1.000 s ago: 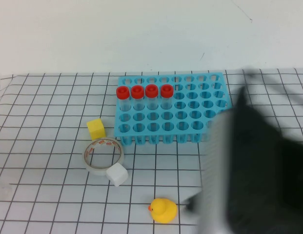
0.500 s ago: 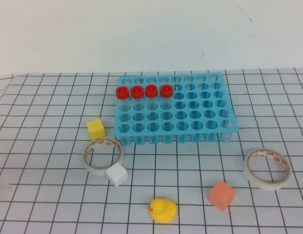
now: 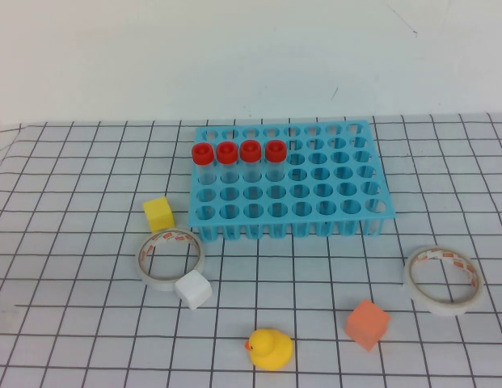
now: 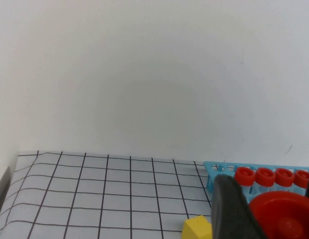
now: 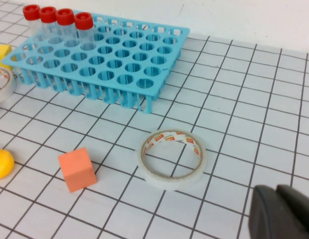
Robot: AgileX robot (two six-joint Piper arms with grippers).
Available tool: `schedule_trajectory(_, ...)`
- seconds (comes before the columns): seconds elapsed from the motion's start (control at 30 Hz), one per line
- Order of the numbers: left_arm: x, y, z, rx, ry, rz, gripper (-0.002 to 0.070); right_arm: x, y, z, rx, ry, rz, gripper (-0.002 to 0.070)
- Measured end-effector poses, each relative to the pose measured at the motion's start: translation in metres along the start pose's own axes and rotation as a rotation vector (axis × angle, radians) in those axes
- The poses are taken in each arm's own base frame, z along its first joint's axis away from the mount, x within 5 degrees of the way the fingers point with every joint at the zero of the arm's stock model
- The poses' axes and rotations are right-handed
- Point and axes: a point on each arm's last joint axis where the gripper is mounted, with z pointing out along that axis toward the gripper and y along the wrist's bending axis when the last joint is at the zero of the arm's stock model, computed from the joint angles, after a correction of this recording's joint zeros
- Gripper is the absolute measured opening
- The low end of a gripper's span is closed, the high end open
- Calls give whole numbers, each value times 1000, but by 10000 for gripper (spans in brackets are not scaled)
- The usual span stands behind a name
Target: Place the test tubes
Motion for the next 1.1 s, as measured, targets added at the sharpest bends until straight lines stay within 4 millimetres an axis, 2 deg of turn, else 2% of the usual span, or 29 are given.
schedule_trajectory(0.17, -2, 0, 0, -2, -8, 13, 257, 0, 0, 0, -1, -2, 6, 2)
schedule_trajectory(0.37, -33, -7, 9, 4, -51, 60, 257, 0, 0, 0, -3, 1, 14, 1)
schedule_trajectory(0.5, -60, -14, 26, 11, -67, 24, 257, 0, 0, 0, -3, 2, 16, 1)
schedule_trajectory(0.73, -94, -37, 74, 109, -28, -32, 257, 1, 0, 0, -4, 6, 19, 1)
schedule_trajectory(0.8, -96, -49, 90, 158, 1, -24, 257, 1, 0, 0, -4, 6, 19, 1)
schedule_trajectory(0.83, -92, -61, 109, 200, 37, 9, 257, 1, 0, 0, -4, 6, 31, 1)
schedule_trajectory(0.93, -81, -83, 134, 265, 78, 78, 257, 1, 0, 0, -3, 7, 51, 0)
schedule_trajectory(1.1, -44, -117, 168, 330, 126, 134, 257, 4, 2, 0, -27, 41, 105, 0)
